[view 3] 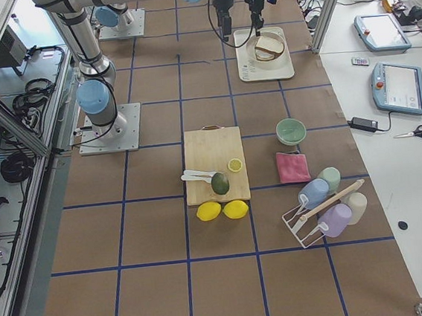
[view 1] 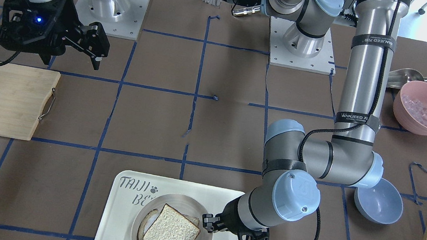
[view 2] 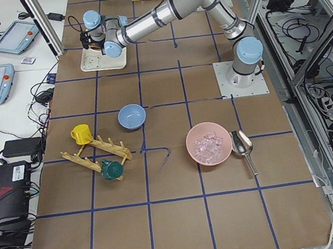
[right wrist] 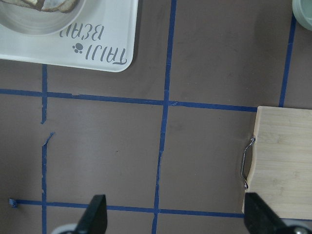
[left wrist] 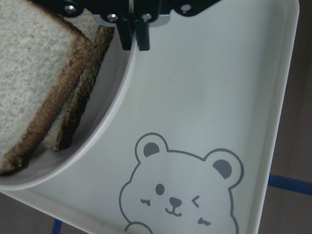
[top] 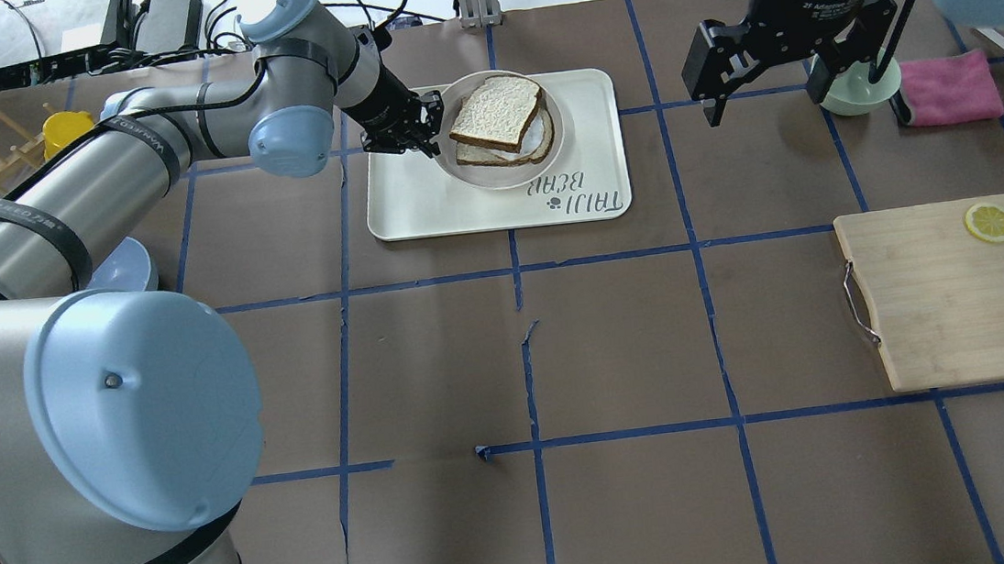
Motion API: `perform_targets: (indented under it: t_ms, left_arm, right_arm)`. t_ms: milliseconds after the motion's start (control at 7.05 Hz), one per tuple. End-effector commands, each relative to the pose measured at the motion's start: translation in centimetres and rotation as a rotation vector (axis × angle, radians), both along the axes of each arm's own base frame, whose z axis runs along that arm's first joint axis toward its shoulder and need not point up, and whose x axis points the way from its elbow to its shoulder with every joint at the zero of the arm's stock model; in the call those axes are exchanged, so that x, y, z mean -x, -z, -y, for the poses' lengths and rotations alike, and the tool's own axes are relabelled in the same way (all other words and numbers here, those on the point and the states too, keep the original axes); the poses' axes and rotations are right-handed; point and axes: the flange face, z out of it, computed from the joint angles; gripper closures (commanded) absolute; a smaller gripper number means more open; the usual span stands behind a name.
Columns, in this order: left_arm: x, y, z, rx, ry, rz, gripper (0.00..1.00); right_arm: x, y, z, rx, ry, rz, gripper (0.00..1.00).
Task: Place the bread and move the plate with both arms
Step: 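Slide the plate with the left gripper onto the bear tray, then open the left gripper and lift it off the plate rim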
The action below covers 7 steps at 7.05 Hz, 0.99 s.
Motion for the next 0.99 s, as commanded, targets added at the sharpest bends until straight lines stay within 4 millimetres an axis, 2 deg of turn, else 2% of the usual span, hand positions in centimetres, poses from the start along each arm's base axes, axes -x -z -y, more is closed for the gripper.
perform_targets:
  t_ms: [0,142,284,426,568,709,851]
  left_arm:
    - [-0.2,0.6,-0.2,-0.013,-0.001,0.017,0.68]
    - [-0.2,0.5,-0.2,-0.009,0.01,0.018,0.01]
    - [-0.3,-1.5,-0.3,0.01,0.012,0.016,0.0]
    - [0.2,-4.8,-1.0,0.014,0.019,0.015,0.0]
    - [1.0,-8.6,-3.0,0.006,0.033,0.016,0.0]
    - [1.0,-13.6,-5.7,-0.004,0.055,0.018,0.0]
    - [0.7,-19.3,-9.6,0.001,0.072,0.021,0.0]
  right_arm:
    - [0.0,0.0,-0.1,0.001,0.0,0.0,0.0]
    - [0.0,-0.1,-0.1,0.002,0.0,0.0,0.0]
    - [0.0,-0.2,-0.2,0.002,0.0,0.001,0.0]
    - [0.0,-0.2,-0.2,0.004,0.0,0.0,0.0]
    - [0.0,-0.2,-0.2,0.004,0.0,0.001,0.0]
    - [0.0,-0.2,-0.2,0.002,0.0,0.0,0.0]
    - [0.0,-0.4,-0.3,0.007,0.0,0.0,0.0]
